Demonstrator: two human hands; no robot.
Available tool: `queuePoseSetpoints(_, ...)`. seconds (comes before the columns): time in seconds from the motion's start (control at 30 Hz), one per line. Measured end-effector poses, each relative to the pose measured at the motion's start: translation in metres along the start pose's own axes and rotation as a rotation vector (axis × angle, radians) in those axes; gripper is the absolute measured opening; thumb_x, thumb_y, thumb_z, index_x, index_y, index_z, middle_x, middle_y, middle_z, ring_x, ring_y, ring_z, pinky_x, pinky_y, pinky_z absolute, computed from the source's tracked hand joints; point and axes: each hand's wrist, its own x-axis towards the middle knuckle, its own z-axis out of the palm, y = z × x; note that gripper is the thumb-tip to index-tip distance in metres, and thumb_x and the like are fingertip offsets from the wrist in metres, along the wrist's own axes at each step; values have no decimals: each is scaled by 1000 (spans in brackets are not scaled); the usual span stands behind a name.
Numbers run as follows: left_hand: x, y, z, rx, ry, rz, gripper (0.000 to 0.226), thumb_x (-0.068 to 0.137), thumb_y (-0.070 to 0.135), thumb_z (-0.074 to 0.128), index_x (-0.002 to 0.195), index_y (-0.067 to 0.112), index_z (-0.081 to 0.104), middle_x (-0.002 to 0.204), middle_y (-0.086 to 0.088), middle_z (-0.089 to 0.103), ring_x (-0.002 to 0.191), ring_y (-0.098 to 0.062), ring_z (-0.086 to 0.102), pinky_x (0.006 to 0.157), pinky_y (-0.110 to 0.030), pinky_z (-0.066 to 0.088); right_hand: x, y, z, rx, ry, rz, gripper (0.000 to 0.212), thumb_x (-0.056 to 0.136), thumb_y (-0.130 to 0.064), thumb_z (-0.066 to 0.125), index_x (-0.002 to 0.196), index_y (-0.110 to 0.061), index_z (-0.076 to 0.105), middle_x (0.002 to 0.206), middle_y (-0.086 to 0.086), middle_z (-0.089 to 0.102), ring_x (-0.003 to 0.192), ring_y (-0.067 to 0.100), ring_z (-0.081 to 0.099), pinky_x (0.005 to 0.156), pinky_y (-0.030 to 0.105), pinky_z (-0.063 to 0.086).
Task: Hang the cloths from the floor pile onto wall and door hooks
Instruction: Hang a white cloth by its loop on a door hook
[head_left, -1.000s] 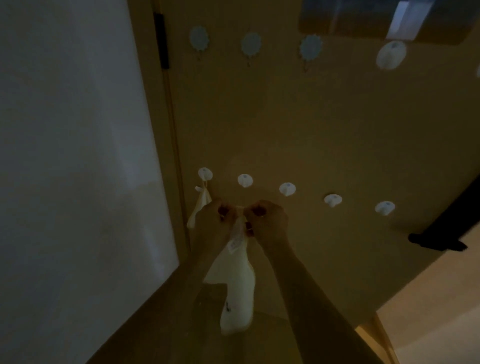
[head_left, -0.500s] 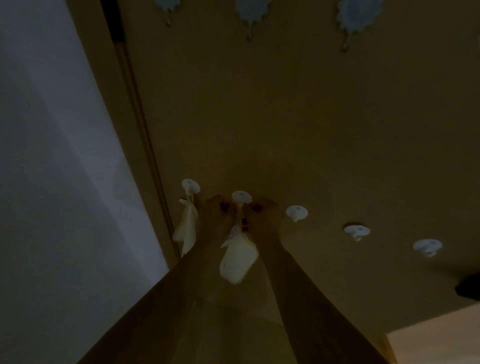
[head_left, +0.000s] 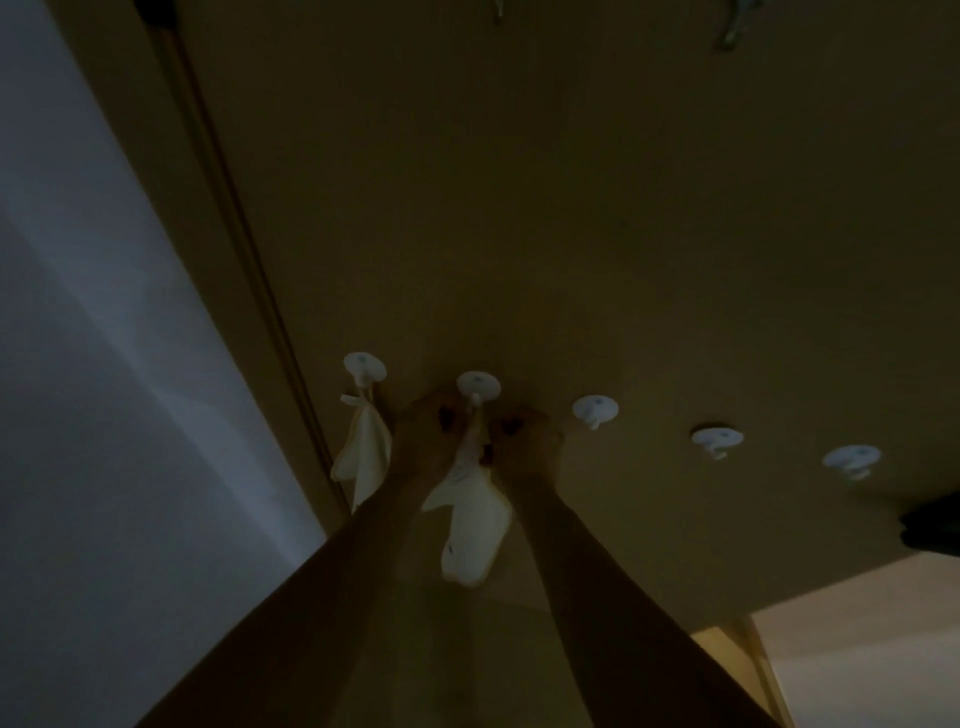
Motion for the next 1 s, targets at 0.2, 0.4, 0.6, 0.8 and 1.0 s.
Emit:
queuePoseSetpoints(0.2, -20, -7, -19, 62, 18, 79, 14, 93, 10, 58, 82, 3, 63, 70, 3, 57, 64, -8, 52, 60, -11, 39, -18, 8, -14, -135, 52, -56, 14, 91, -15, 54, 94, -14, 67, 85, -1, 67, 77, 16, 64, 61, 21, 48)
queuePoseSetpoints(0.4, -42, -5, -39, 203, 31, 238, 13, 92, 9, 57, 96, 1, 66, 88, -12, 67, 82, -28, 63, 70, -41, 49, -49, 6, -23, -204, 61, -195, 30, 88, -15, 61, 118, -19, 63, 112, 0, 68, 100, 14, 64, 71, 15, 42)
queuePoseSetpoints(0.6, -70, -6, -64, 333, 99, 302, 20, 88, 17, 62, 105, 8, 67, 102, -11, 68, 98, -30, 64, 84, -45, 51, -84, -11, -22, -240, 37, -325, 39, 91, -21, 61, 129, -19, 55, 122, 2, 61, 108, 18, 61, 82, 22, 45)
queuePoseSetpoints(0.8, -90, -20, -100, 534, 93, 172, 55, 98, 37, 47, 149, 20, 35, 154, -7, 35, 141, -27, 31, 115, -45, 24, -117, -36, -6, -273, -56, -397, 44, 95, -24, 57, 137, -15, 47, 134, 4, 54, 123, 20, 52, 99, 24, 38)
queuePoseSetpoints(1.0, -121, -27, -136, 642, 202, 3, 57, 100, 45, 38, 152, 29, 22, 161, -3, 19, 147, -27, 16, 118, -52, 12, -129, -54, 22, -322, -222, -642, 39, 95, -21, 55, 134, -20, 51, 127, -4, 57, 119, 12, 52, 96, 16, 34)
